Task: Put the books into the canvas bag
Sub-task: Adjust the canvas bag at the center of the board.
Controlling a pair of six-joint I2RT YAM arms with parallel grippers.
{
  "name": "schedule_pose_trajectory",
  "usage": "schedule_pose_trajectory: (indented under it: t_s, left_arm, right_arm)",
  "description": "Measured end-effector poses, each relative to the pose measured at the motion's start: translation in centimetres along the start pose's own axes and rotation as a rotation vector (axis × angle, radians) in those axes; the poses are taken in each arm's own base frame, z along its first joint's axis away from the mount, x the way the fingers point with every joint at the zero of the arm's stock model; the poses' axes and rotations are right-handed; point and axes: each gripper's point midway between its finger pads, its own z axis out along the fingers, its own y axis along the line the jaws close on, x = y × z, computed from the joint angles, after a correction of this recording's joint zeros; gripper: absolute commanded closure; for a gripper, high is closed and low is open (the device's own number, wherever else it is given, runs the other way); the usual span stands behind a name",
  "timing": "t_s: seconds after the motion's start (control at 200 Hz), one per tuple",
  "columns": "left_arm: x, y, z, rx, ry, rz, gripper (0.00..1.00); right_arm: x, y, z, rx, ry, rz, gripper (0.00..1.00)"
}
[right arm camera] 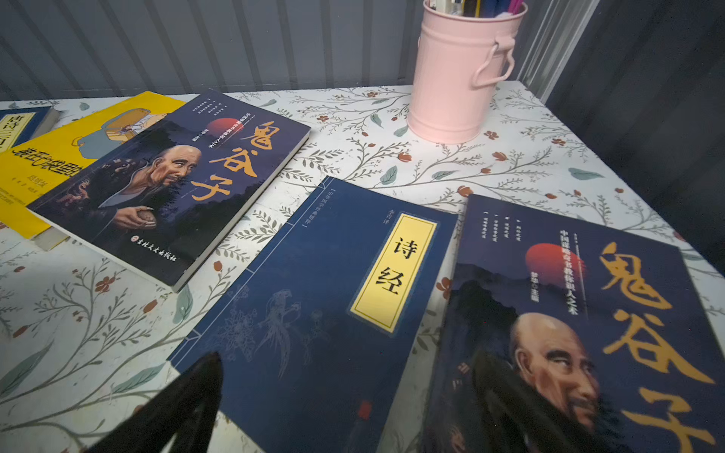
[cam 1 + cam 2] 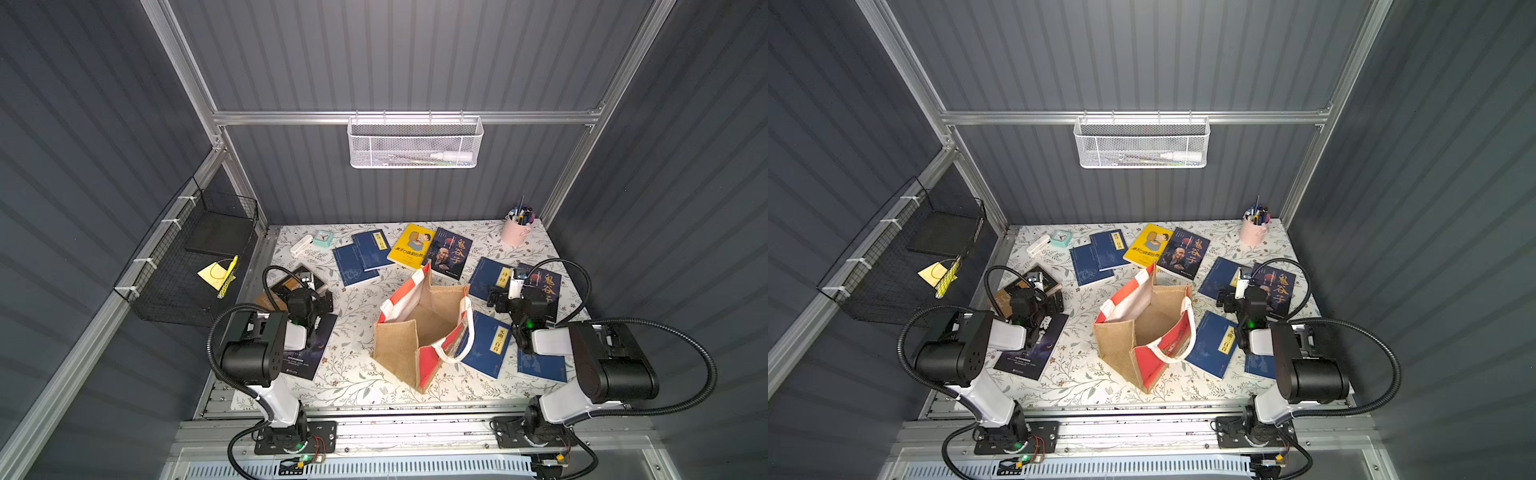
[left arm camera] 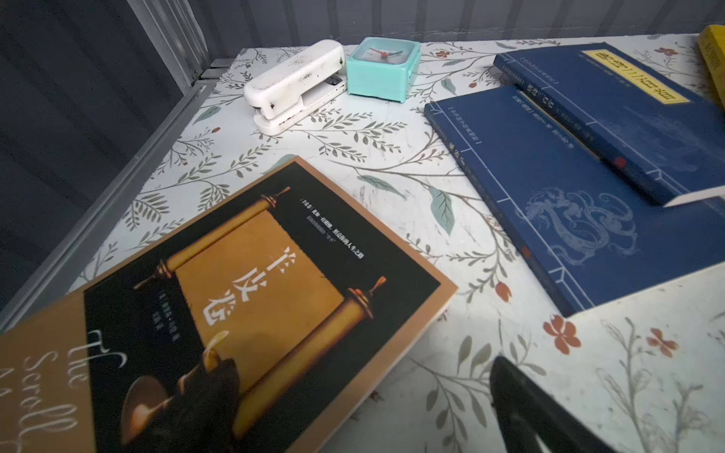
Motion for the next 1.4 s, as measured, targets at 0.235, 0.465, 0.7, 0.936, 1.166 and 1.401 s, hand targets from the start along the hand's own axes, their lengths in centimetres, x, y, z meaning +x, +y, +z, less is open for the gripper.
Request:
schedule_pose_trajectory:
  t_s: [0.235, 0.465, 0.7, 0.936, 1.166, 1.401]
  left_arm:
    - [0.00, 0.00, 0.00, 0.000, 0.000, 0.000, 0.00]
    - [0.01, 0.00, 0.00, 0.000, 0.000, 0.000, 0.00]
    - [0.00, 0.00, 0.00, 0.000, 0.000, 0.000, 0.00]
    - [0.01, 0.00, 0.00, 0.000, 0.000, 0.000, 0.01]
    - [0.01, 0.00, 0.00, 0.000, 0.000, 0.000, 0.01]
    - [0.06, 0.02, -0.29, 0.001, 0.025, 0.003, 0.01]
  right_arm:
    - [-0.01, 0.00, 0.00, 0.000, 0.000, 0.000, 0.01]
    - [0.00, 0.00, 0.00, 0.000, 0.000, 0.000, 0.01]
    - [0.00, 0.01, 0.00, 0.000, 0.000, 0.000, 0.01]
    - [0.00, 0.00, 0.00, 0.000, 0.000, 0.000, 0.01]
    - [0.00, 0.01, 0.00, 0.000, 0.000, 0.000, 0.01]
    - [-0.31, -0.15, -0.62, 0.009, -0.017, 0.002, 0.01]
